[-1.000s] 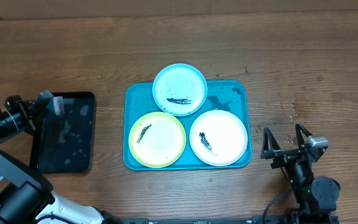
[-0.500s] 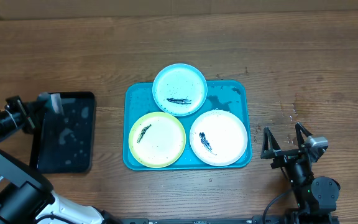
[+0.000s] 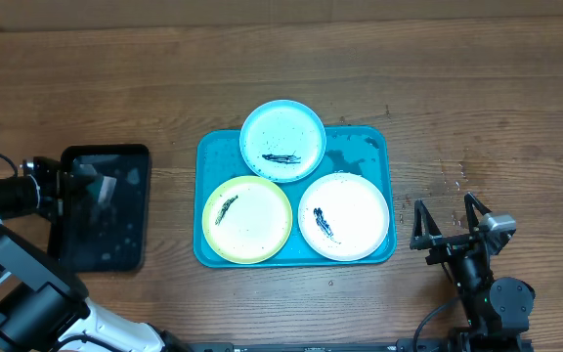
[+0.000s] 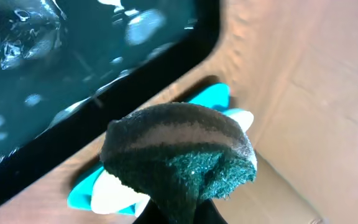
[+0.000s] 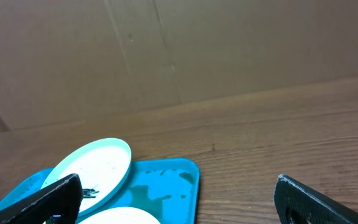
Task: Clean dirty plates on tray and stack at the side
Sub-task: 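Lift the sponge out of the black tray with the left gripper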
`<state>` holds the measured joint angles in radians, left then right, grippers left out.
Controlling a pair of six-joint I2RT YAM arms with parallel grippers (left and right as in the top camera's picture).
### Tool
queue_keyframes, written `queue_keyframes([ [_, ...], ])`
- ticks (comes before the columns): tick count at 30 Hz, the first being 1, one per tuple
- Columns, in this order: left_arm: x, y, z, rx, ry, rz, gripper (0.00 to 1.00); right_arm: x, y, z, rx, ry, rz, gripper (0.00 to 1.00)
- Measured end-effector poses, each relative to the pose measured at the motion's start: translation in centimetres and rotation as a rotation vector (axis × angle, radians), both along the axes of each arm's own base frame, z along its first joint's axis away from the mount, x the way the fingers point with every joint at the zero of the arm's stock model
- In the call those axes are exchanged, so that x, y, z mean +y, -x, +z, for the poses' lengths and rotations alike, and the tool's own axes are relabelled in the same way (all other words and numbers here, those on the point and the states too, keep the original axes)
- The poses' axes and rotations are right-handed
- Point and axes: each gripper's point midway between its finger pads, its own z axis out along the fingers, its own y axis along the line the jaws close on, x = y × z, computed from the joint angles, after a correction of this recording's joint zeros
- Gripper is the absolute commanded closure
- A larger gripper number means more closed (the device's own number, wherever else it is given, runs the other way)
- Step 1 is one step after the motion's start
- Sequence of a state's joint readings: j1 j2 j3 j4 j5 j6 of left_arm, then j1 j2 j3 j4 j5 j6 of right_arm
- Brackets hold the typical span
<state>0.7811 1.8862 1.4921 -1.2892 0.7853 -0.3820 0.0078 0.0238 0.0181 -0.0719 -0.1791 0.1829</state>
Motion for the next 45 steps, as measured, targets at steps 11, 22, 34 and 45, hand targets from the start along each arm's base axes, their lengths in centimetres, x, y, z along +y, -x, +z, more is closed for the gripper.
queue_keyframes([
  [11, 1.5, -0.4, -4.6, 0.146, -0.466, -0.261, 0.96, 0.0, 0.0, 0.0, 0.000, 0.000, 0.000, 0.00],
  [22, 2.9, -1.5, 1.7, 0.266, -0.736, -0.318, 0.96, 0.0, 0.0, 0.0, 0.000, 0.000, 0.000, 0.00],
  [34, 2.0, 3.5, -5.9, 0.527, -0.704, -0.385, 0.96, 0.0, 0.0, 0.0, 0.000, 0.000, 0.000, 0.00],
  [45, -0.7, -2.1, 11.0, 0.127, -0.680, -0.362, 0.96, 0.0, 0.0, 0.0, 0.000, 0.000, 0.000, 0.00],
])
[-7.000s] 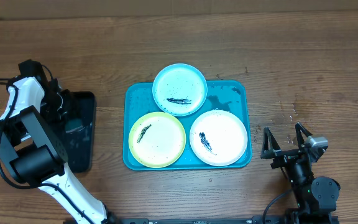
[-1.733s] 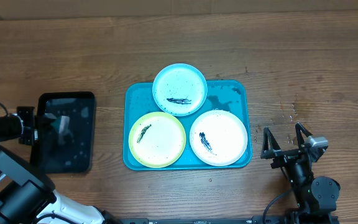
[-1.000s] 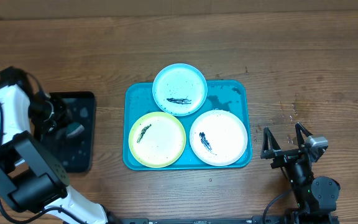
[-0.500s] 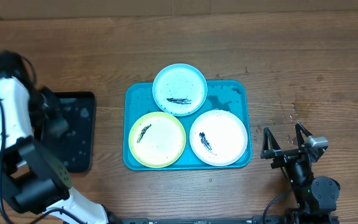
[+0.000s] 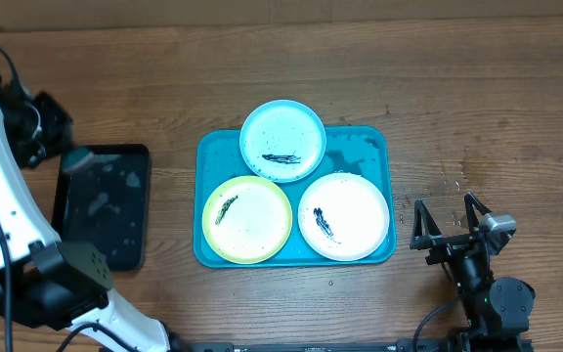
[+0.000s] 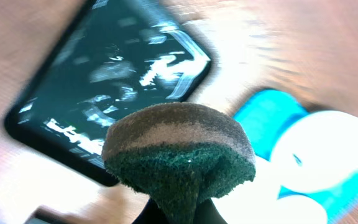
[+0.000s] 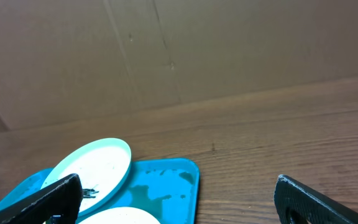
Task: Clean dirty plates on tray and stack at the side
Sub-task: 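Lift the sponge out of the black tray with the left gripper, then carry the sponge over and place it on the yellow plate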
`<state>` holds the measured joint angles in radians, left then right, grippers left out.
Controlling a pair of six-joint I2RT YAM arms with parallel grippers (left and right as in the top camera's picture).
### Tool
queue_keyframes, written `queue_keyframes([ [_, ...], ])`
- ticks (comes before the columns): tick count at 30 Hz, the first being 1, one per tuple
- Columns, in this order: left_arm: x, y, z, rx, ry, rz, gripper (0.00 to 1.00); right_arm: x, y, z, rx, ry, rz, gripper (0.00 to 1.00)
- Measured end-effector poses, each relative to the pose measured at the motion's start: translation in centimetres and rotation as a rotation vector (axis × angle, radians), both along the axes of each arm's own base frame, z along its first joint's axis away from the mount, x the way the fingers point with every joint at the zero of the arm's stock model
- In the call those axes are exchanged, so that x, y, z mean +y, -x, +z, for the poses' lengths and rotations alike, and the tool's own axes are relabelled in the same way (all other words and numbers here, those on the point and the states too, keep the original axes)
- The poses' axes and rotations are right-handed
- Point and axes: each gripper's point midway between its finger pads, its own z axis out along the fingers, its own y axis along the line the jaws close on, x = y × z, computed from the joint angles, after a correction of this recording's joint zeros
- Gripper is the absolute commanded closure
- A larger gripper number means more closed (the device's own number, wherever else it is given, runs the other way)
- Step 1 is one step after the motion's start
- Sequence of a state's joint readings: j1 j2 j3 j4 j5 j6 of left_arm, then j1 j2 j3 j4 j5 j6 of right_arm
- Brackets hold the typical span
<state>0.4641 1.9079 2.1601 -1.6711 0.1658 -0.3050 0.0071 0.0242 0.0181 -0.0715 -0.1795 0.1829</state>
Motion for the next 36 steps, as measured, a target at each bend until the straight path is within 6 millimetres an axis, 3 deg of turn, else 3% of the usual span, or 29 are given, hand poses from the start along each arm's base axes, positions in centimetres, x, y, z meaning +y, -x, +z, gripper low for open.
queue_keyframes([
  [5, -5.7, -1.2, 4.8, -0.180, 0.070, -0.155, 0.96, 0.0, 0.0, 0.0, 0.000, 0.000, 0.000, 0.00],
  [8, -9.4, -1.2, 5.8, -0.213, 0.099, -0.257, 0.96, 0.0, 0.0, 0.0, 0.000, 0.000, 0.000, 0.00],
  [11, -13.7, -0.6, 5.3, -0.189, 0.134, -0.374, 0.96, 0.0, 0.0, 0.0, 0.000, 0.000, 0.000, 0.00],
  [15, -21.0, 1.4, 1.9, -0.065, 0.200, -0.570, 0.96, 0.0, 0.0, 0.0, 0.000, 0.000, 0.000, 0.00],
  [19, -28.1, 2.5, -4.1, 0.007, 0.225, -0.763, 0.96, 0.0, 0.0, 0.0, 0.000, 0.000, 0.000, 0.00],
  [22, -31.5, 3.6, -8.0, 0.033, 0.219, -0.831, 0.96, 0.0, 0.0, 0.0, -0.001, 0.000, 0.000, 0.00],
  [26, -32.8, 5.9, -12.6, 0.124, 0.138, -0.815, 0.96, 0.0, 0.0, 0.0, 0.000, 0.000, 0.000, 0.00],
  [30, -31.7, 6.9, -16.1, 0.183, 0.032, -0.752, 0.96, 0.0, 0.0, 0.0, 0.000, 0.000, 0.000, 0.00],
  [36, -29.9, 7.7, -19.7, 0.224, -0.037, -0.681, 0.81, 0.0, 0.0, 0.0, 0.000, 0.000, 0.000, 0.00],
])
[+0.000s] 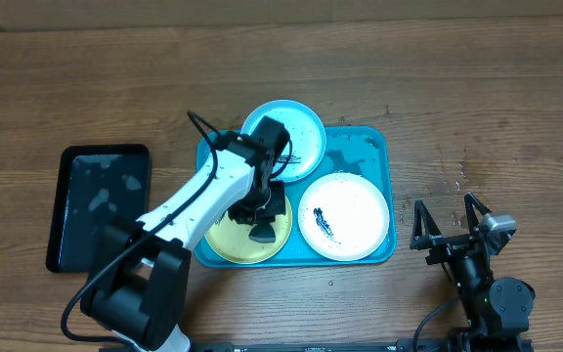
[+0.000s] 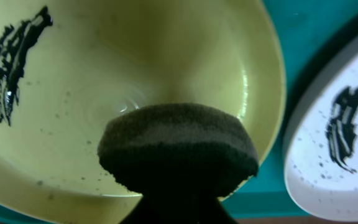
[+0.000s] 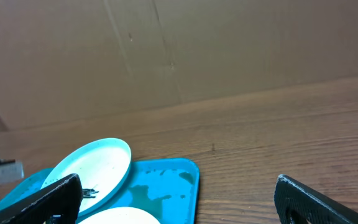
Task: Clean dirty plates on tray and stack at the side
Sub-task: 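Carry the sponge over and place it on the yellow plate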
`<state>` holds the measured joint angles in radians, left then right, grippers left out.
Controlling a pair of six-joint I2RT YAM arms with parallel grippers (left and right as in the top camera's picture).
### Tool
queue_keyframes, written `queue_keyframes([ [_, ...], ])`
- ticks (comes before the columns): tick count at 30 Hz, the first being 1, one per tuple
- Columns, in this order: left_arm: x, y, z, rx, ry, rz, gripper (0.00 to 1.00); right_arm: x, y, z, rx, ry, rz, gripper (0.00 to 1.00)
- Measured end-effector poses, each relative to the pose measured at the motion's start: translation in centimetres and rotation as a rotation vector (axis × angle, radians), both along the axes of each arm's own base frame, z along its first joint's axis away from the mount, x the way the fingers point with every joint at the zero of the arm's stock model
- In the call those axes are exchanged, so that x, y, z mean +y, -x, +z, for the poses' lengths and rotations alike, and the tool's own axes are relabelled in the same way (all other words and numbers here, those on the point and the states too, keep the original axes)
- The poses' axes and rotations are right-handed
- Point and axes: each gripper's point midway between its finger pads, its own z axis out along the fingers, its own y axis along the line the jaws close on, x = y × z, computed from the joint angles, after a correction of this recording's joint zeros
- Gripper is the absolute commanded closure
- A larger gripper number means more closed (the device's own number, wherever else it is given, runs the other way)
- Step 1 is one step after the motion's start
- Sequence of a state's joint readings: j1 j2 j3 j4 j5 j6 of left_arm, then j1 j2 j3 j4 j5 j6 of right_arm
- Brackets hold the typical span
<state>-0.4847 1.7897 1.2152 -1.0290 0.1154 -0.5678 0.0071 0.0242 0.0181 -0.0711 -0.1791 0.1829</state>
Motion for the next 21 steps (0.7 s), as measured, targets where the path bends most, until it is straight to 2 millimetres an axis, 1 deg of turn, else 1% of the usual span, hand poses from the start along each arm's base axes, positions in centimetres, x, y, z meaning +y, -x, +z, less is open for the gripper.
queue_keyframes([
  [3, 0.3, 0.3, -1.0, 0.002, -0.011, 0.010, 0.80, 0.0, 0.0, 0.0, 0.000, 0.000, 0.000, 0.00],
  [4, 0.4, 0.3, -1.2, 0.001, -0.014, 0.010, 0.75, 0.0, 0.0, 0.0, 0.000, 0.000, 0.000, 0.00],
  [5, 0.4, 0.3, -1.3, -0.001, -0.016, 0.009, 0.64, 0.0, 0.0, 0.0, 0.000, 0.000, 0.000, 0.00],
  [6, 0.4, 0.2, -1.4, -0.005, -0.016, 0.008, 0.33, 0.0, 0.0, 0.0, 0.000, 0.000, 0.000, 0.00],
  [7, 0.4, 0.1, -1.4, -0.007, -0.017, 0.012, 0.07, 0.0, 0.0, 0.0, 0.000, 0.000, 0.000, 0.00],
  [8, 0.4, 0.1, -1.4, -0.008, -0.019, 0.016, 0.00, 0.0, 0.0, 0.0, 0.000, 0.000, 0.000, 0.00],
  [12, 0.6, 0.1, -1.4, -0.008, -0.025, 0.020, 0.00, 0.0, 0.0, 0.0, 0.000, 0.000, 0.000, 0.00],
  [15, 1.3, 0.8, -1.0, 0.030, -0.047, 0.023, 0.00, 0.0, 0.0, 0.0, 0.000, 0.000, 0.000, 0.00],
  [16, 1.7, 0.9, -0.5, 0.048, -0.057, 0.030, 0.00, 0.0, 0.0, 0.0, 0.000, 0.000, 0.000, 0.00],
  [18, 2.1, 0.6, 1.0, 0.066, -0.069, 0.044, 0.00, 0.0, 0.0, 0.0, 0.000, 0.000, 0.000, 0.00],
  [21, 2.7, -1.2, 4.6, 0.048, -0.058, 0.083, 0.00, 0.0, 0.0, 0.0, 0.000, 0.000, 0.000, 0.00],
])
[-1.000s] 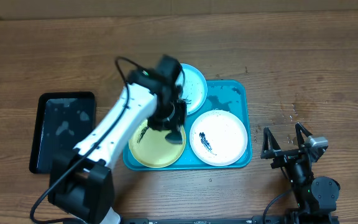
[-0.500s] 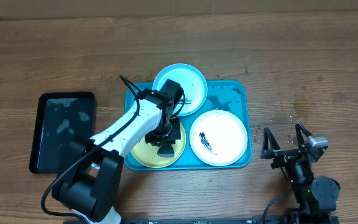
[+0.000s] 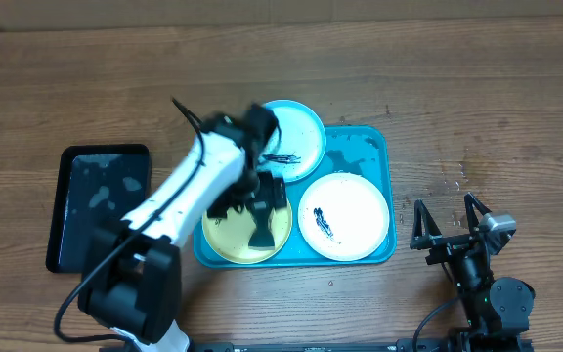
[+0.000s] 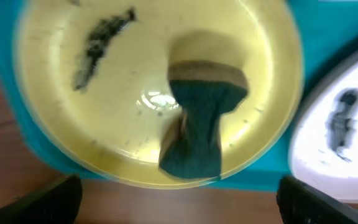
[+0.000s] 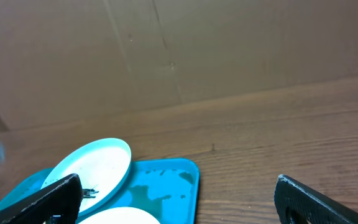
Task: Clean dirty plates on tray and stack at the side
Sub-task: 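Carry the sponge over and place it on the yellow plate, then move the right gripper to the yellow plate's right rim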
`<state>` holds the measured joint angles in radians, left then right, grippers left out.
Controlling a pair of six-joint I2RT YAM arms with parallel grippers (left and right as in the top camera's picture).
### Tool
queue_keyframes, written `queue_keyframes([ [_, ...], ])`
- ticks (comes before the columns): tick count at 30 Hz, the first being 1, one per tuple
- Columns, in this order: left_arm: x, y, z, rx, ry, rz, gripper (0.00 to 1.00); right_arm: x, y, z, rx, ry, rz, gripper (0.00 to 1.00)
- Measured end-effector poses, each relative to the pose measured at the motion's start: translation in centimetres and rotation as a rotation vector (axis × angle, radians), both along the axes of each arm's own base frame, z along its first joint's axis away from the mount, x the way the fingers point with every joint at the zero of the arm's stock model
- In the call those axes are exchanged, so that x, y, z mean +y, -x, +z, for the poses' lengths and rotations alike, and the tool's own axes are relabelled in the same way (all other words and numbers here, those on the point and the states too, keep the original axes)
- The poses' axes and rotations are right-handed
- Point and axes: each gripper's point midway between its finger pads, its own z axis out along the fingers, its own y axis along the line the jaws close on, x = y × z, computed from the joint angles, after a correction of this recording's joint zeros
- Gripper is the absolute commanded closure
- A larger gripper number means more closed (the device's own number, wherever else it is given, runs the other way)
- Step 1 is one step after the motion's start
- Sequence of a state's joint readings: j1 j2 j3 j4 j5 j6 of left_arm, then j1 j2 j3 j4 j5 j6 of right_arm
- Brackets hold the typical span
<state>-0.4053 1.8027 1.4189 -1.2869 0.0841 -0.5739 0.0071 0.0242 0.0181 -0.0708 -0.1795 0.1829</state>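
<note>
Three dirty plates sit on the teal tray (image 3: 369, 147): a yellow plate (image 3: 221, 233), a white plate (image 3: 343, 216) and a light-blue plate (image 3: 299, 132), each with a dark smear. A dark green sponge (image 4: 201, 118) lies on the yellow plate (image 4: 73, 106), seen from above as the sponge (image 3: 260, 225). My left gripper (image 3: 249, 198) hangs open above it, touching nothing; in its wrist view the gripper (image 4: 179, 208) shows only fingertips at the bottom corners. My right gripper (image 3: 450, 220) stands open and empty right of the tray, the gripper (image 5: 179, 199) facing the light-blue plate (image 5: 98, 165).
A black tray of water (image 3: 99, 206) lies at the left of the wooden table. Water drops lie on the teal tray's back right part (image 5: 166, 180) and on the wood right of it. A cardboard wall stands behind the table.
My left gripper was shut on the sponge, pressing it on the yellow plate. Now it is open and higher, and the sponge lies loose on that plate. The right arm is unchanged.
My left gripper held the sponge at the black water tray, then above that tray's far left corner. Later it had the sponge down on the yellow plate. Now the sponge lies released there; all three smears look unchanged.
</note>
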Motion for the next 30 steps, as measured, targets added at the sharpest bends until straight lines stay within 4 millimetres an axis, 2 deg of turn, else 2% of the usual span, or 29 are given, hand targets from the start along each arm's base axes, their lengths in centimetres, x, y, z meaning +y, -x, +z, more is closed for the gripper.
queue_keyframes([
  [3, 1.0, -2.4, 4.5, -0.056, 0.028, 0.061, 0.00, 0.0, 0.0, 0.1, -0.006, -0.001, 0.000, 0.00],
  [5, 2.0, -4.2, 7.3, -0.122, 0.054, 0.108, 0.00, 0.3, 0.1, 1.9, -0.073, -0.031, 0.019, 0.00],
  [7, 3.2, -5.4, 9.0, -0.173, 0.069, 0.151, 0.00, 1.3, 0.5, 3.3, -0.115, -0.090, 0.082, 0.00],
  [10, 5.4, -6.2, 10.6, -0.223, 0.077, 0.218, 0.00, 3.6, 1.4, 3.4, -0.071, -0.215, 0.234, 0.00],
  [13, 7.6, -6.3, 11.0, -0.228, 0.063, 0.276, 0.00, 5.1, 2.3, 4.4, -0.043, -0.361, 0.345, 0.00],
  [14, 8.1, -6.2, 10.9, -0.223, 0.055, 0.289, 0.00, 5.5, 2.7, 5.3, -0.057, -0.404, 0.379, 0.00],
  [18, 9.6, -5.8, 10.8, -0.205, 0.024, 0.319, 0.00, 6.3, 5.5, 11.2, -0.276, -0.440, 0.512, 0.00],
  [21, 9.7, -5.8, 10.8, -0.208, 0.014, 0.319, 0.00, 6.2, 6.4, 13.8, -0.313, -0.440, 0.521, 0.00],
  [25, 9.8, -5.8, 10.8, -0.206, 0.010, 0.319, 0.00, 5.3, 6.3, 17.5, -0.206, -0.383, 0.412, 0.00],
  [26, 9.9, -5.8, 10.8, -0.208, 0.007, 0.319, 0.00, 5.0, 6.3, 18.5, -0.145, -0.362, 0.376, 0.00],
  [30, 10.0, -5.8, 10.8, -0.210, 0.001, 0.319, 0.00, 4.1, 5.9, 20.3, 0.157, -0.230, 0.260, 0.00],
])
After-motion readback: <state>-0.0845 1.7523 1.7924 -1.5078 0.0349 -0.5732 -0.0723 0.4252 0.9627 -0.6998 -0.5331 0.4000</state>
